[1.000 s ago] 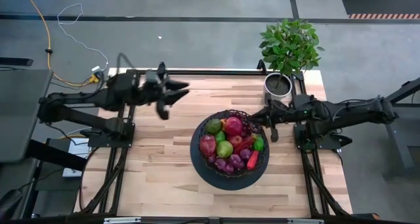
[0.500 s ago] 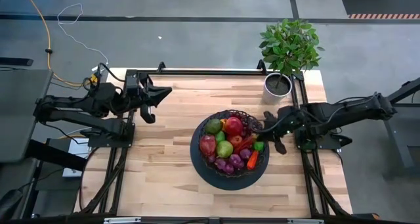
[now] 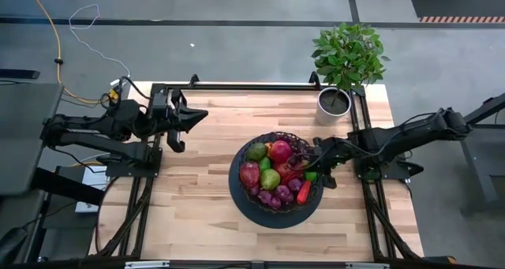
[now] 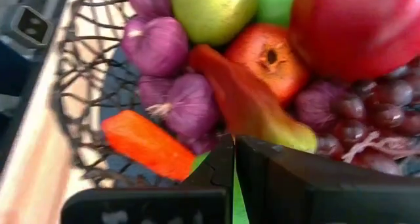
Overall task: Build produce basket
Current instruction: Put the red chili pepper into the basket, then return to Home Position
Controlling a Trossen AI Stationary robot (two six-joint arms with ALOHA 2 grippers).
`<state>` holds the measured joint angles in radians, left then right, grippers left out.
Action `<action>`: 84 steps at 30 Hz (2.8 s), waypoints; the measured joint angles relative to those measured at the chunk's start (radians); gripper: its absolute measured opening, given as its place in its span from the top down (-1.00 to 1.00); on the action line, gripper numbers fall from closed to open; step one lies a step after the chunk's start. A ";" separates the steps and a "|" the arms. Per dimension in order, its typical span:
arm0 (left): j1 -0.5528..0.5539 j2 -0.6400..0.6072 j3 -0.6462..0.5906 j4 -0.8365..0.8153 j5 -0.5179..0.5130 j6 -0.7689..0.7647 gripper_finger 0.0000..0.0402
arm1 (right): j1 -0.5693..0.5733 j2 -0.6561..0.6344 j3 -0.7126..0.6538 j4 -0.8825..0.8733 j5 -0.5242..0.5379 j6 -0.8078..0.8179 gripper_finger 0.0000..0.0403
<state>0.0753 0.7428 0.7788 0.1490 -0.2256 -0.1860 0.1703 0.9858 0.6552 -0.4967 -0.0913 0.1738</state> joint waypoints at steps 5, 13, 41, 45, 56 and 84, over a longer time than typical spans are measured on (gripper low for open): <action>0.000 0.010 0.000 -0.060 0.042 -0.026 1.00 | -0.002 0.021 0.000 0.021 0.073 -0.022 1.00; 0.000 0.012 0.000 -0.108 0.039 -0.049 1.00 | -0.064 0.074 0.000 0.093 0.088 -0.022 1.00; -0.026 0.012 0.000 -0.161 0.030 -0.073 1.00 | -0.105 -0.170 0.034 0.677 0.194 -0.131 1.00; -0.039 0.010 -0.018 -0.136 0.012 -0.050 1.00 | -0.162 -0.170 0.034 0.722 0.117 -0.132 1.00; -0.039 -0.003 -0.177 0.024 0.045 -0.122 1.00 | -0.277 -0.170 0.034 0.725 -0.060 -0.134 1.00; -0.053 -0.297 -0.439 0.045 0.041 -0.143 1.00 | -0.277 -0.170 0.034 0.719 -0.101 -0.039 1.00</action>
<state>0.0219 0.4460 0.3401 0.1939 -0.1843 -0.3292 -0.1066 0.8162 0.6895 0.2226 -0.1921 0.1345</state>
